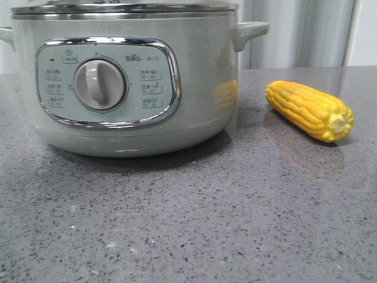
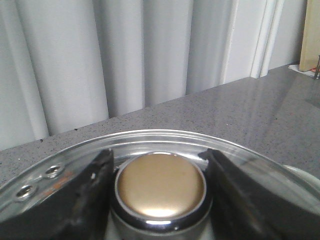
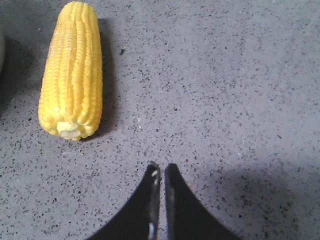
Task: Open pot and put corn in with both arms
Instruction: 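Lift the glass lid off with the left gripper, set it beside the pot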
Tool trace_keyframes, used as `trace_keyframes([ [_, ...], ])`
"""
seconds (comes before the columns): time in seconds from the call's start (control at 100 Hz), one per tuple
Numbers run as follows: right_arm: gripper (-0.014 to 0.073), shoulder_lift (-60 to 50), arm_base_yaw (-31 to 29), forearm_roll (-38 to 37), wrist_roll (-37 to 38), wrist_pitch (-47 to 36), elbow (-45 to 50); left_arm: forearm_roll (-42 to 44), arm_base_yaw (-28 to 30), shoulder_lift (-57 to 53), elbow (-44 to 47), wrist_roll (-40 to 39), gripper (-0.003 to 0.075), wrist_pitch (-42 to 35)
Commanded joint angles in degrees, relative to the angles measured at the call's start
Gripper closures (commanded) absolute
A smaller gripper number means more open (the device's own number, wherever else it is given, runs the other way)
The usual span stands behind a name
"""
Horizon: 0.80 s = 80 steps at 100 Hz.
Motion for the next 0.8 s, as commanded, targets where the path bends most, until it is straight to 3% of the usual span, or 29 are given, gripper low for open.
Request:
trace_keyframes([
  [0.0,0.0659,0.05,0.04,-0.40,-0.48,-2.86,-2.06,0.43,-0.53,-1.58,-2.02,-0.38,0.0673,-3.43],
  [0.05,0.0659,0.05,0.04,-0.40,-0.48,-2.86,-2.06,0.43,-0.53,-1.58,-2.02,-0.38,0.0739,-3.43],
  [0.79,0.0659,0.05,0.04,-0.05,-0.48,-2.20,-2.06,6.12,-0.53,-9.42,-11.32,0.26,0.0741,-0.92],
])
